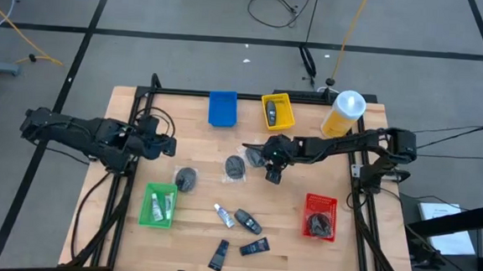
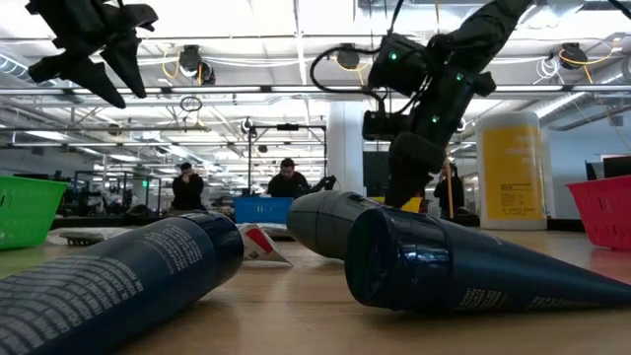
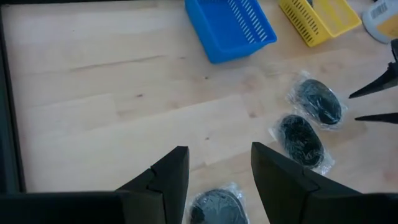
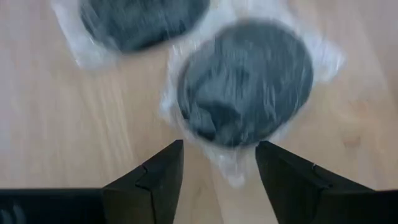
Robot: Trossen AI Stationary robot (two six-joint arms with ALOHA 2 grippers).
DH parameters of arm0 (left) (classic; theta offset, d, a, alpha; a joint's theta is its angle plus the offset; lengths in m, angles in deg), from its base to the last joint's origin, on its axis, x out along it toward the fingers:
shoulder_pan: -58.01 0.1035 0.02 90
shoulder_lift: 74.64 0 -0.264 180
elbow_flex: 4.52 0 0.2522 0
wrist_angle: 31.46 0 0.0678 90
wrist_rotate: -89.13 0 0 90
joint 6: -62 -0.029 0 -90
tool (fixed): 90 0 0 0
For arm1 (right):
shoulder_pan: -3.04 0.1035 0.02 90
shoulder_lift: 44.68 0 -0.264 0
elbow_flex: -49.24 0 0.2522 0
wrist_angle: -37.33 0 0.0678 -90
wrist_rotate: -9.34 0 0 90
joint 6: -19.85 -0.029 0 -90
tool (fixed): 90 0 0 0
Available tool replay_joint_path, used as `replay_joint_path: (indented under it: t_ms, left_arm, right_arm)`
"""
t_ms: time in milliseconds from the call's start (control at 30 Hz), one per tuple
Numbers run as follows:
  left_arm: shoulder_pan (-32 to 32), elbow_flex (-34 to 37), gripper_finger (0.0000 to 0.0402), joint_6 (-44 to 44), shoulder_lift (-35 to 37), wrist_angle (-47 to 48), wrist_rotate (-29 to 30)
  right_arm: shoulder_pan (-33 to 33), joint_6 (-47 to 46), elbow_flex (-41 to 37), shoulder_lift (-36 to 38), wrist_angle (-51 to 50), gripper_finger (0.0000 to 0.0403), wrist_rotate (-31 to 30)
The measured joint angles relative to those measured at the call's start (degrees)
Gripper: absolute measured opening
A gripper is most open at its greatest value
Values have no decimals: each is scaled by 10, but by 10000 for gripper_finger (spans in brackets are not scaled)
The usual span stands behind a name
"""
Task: Pick & Place Travel size toiletries
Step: Put the black hairbrush into the red bin
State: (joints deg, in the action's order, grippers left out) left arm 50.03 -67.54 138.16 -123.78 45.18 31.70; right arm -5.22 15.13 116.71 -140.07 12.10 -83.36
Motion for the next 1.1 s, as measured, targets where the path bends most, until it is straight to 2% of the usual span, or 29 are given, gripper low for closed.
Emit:
replay_joint_path:
  t_ms: [333, 467, 567, 767, 933, 1100]
  left_arm:
    - [22, 0, 170, -15, 0, -1, -8]
    - [30, 0, 170, -24, 0, -1, -9]
    - [37, 0, 170, -40, 0, -1, -12]
    - [48, 0, 170, -47, 0, -2, -13]
    - [58, 0, 170, -59, 0, -2, -35]
    - [62, 0, 170, -74, 0, -2, -42]
  right_arm:
    - [-26, -12, 0, -11, 4, 278, -2]
    - [-43, -16, -1, -16, 11, 283, 4]
    - [-49, -16, -9, -36, 32, 279, 41]
    - [-41, -29, -8, -73, 40, 278, 22]
    - [-40, -72, -9, -82, 27, 254, 17]
    - [-41, -126, -10, -84, 22, 180, 15]
